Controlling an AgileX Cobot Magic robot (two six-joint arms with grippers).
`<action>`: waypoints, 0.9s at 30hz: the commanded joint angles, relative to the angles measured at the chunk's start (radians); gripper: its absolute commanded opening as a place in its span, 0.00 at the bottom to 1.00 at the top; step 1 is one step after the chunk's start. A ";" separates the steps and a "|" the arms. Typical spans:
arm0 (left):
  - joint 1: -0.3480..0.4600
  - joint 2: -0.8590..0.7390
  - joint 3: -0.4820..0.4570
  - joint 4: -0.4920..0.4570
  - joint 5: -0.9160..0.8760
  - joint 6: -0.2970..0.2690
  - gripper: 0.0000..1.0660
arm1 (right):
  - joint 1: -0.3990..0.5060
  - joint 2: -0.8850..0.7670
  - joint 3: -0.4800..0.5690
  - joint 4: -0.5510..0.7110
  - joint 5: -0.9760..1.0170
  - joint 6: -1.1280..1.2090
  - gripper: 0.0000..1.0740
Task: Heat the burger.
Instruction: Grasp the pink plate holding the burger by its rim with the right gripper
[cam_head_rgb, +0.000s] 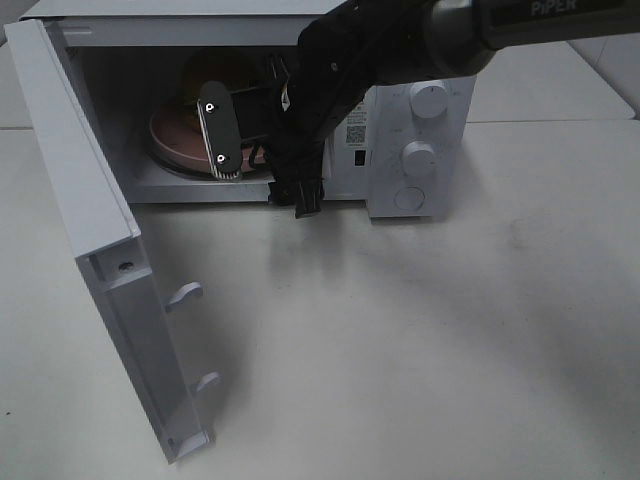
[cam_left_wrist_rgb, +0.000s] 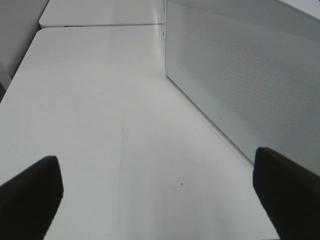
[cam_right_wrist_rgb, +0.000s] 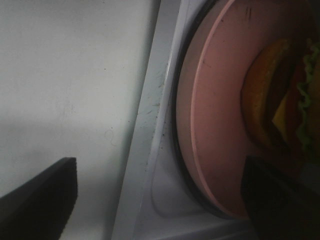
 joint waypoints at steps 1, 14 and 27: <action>0.004 -0.021 0.004 -0.002 -0.003 0.003 0.92 | -0.004 0.054 -0.073 0.028 0.034 0.007 0.78; 0.004 -0.021 0.004 -0.002 -0.003 0.003 0.92 | -0.004 0.201 -0.320 0.030 0.152 0.017 0.74; 0.004 -0.021 0.004 -0.002 -0.003 0.003 0.92 | -0.005 0.322 -0.515 0.044 0.180 0.058 0.70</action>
